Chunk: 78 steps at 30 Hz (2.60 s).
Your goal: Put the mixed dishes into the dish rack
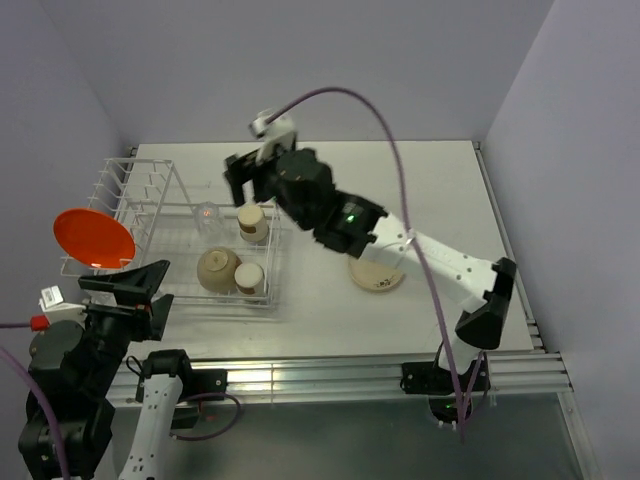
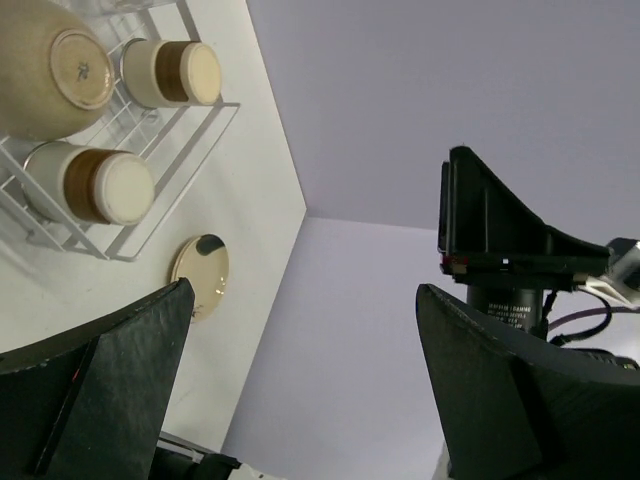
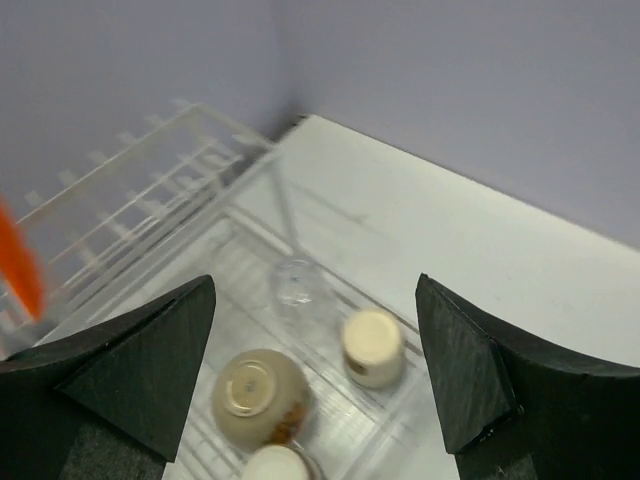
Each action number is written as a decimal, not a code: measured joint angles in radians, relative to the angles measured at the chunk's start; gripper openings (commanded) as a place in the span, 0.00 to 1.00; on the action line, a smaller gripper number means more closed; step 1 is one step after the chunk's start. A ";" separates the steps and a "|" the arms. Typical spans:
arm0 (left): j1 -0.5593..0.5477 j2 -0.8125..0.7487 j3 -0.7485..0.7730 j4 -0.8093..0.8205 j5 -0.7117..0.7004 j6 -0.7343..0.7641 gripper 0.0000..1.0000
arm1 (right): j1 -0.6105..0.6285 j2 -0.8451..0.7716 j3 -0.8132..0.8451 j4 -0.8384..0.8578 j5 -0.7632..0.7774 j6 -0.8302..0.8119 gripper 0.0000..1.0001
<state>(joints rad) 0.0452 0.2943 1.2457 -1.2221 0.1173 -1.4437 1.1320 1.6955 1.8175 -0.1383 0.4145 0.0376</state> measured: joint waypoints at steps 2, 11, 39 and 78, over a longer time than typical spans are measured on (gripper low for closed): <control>0.011 0.026 -0.005 0.040 0.027 0.028 0.99 | -0.092 -0.060 -0.022 -0.070 -0.016 0.093 0.88; 0.056 0.092 -0.060 0.169 0.135 0.088 0.99 | -0.524 -0.328 -0.265 -0.309 -0.215 0.445 0.86; 0.143 0.387 -0.025 0.277 0.441 0.277 0.99 | -0.903 -0.247 -0.807 -0.507 -0.501 0.642 0.62; -0.449 0.755 0.161 0.467 -0.036 0.354 0.99 | -1.013 -0.331 -1.048 -0.450 -0.513 0.533 0.40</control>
<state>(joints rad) -0.4038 1.0496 1.4067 -0.7551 0.0814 -1.0901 0.1188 1.3643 0.7696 -0.5880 -0.0990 0.5709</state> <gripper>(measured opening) 0.992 0.413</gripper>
